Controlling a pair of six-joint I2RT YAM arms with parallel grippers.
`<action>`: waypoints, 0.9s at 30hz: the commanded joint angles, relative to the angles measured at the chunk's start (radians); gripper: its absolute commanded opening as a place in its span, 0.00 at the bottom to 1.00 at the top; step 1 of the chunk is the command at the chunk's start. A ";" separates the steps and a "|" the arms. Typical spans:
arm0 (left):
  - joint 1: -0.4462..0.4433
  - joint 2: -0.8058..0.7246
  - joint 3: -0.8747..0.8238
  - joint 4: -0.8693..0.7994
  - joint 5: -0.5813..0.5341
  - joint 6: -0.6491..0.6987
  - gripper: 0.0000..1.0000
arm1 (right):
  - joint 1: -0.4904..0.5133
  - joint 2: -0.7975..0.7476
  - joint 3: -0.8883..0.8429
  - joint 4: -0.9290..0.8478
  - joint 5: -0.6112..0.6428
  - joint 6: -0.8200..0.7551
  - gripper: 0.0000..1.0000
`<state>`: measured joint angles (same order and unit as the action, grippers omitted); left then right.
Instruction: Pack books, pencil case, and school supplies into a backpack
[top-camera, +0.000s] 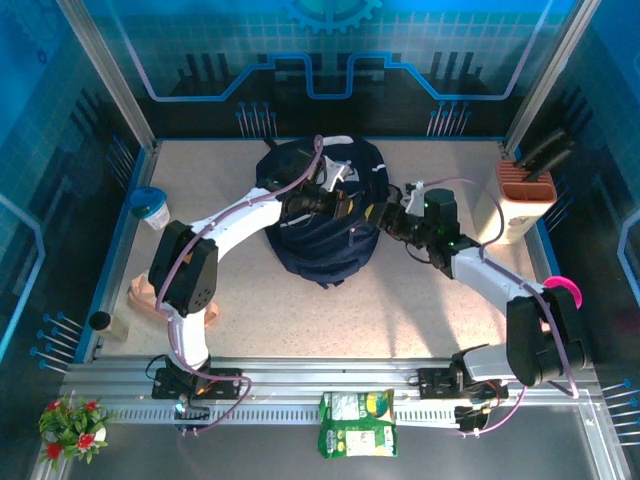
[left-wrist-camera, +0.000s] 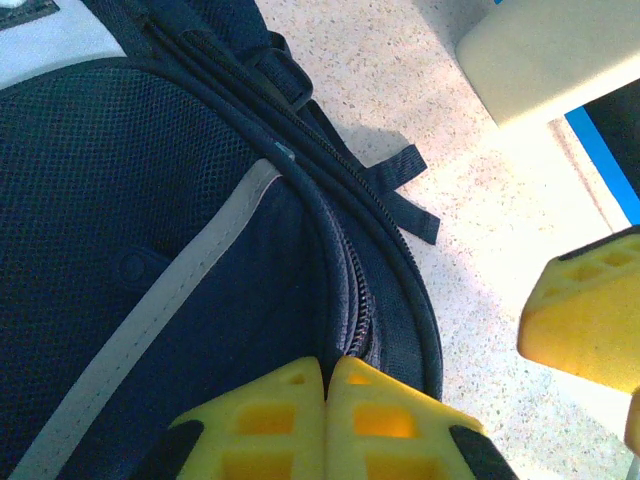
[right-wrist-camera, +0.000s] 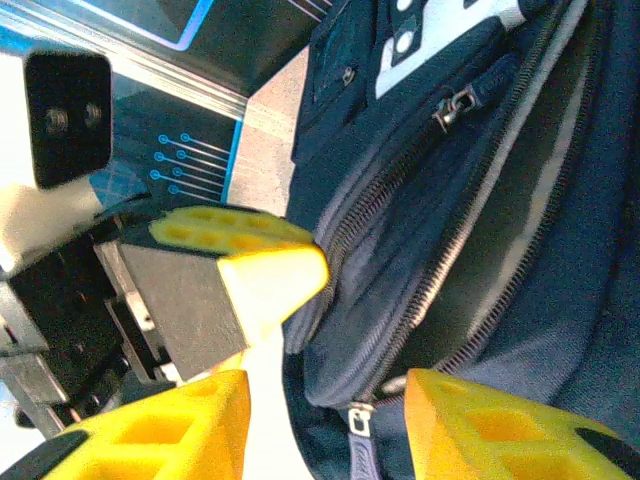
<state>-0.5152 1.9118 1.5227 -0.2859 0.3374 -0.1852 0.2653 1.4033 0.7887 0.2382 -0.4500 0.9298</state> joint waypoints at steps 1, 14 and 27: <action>0.015 -0.059 -0.014 0.037 -0.008 -0.011 0.05 | -0.008 0.053 0.052 -0.090 -0.020 0.060 0.46; 0.012 -0.082 -0.026 0.054 -0.024 -0.031 0.14 | 0.001 0.235 0.199 -0.080 -0.126 0.051 0.34; -0.041 -0.335 -0.324 0.054 -0.197 -0.219 0.57 | 0.013 0.264 0.207 0.026 -0.200 0.079 0.10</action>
<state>-0.5217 1.6302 1.2598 -0.2287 0.2008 -0.3363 0.2672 1.6779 0.9642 0.1982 -0.5961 1.0134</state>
